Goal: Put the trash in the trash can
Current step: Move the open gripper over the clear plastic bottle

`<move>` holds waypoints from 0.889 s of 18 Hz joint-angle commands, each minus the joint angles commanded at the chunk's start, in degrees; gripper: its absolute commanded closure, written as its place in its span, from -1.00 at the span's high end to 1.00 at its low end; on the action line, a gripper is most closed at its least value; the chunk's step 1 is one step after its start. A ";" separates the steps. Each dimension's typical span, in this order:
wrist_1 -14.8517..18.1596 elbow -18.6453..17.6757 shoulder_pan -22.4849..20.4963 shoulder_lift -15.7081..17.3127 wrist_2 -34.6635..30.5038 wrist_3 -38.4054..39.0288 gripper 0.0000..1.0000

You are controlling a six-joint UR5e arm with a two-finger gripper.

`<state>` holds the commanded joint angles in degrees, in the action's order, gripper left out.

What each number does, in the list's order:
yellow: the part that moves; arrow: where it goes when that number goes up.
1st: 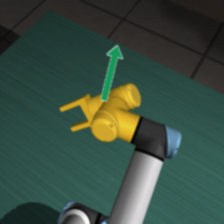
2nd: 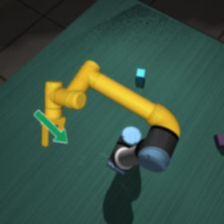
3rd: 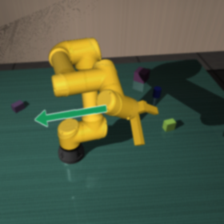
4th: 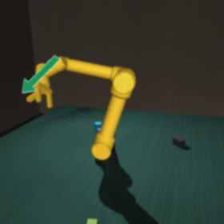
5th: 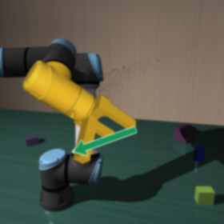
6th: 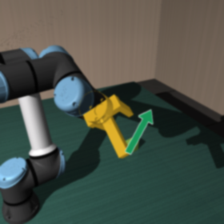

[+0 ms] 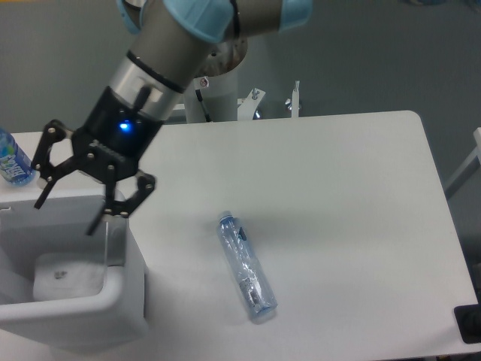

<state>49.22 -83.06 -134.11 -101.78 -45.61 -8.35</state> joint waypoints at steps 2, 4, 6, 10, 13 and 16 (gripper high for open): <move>0.00 0.00 -1.76 0.09 -3.77 0.17 1.00; -0.17 0.09 -2.99 0.09 -9.12 2.53 1.00; -0.09 0.09 -4.75 -0.17 -12.74 3.60 1.00; -0.61 0.52 -5.90 -3.50 -19.85 1.86 1.00; -0.53 2.63 -5.81 -7.02 -26.54 -0.53 1.00; -0.53 3.43 -6.08 -10.18 -26.99 -0.62 1.00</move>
<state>48.69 -79.63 -140.18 -111.96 -72.60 -8.96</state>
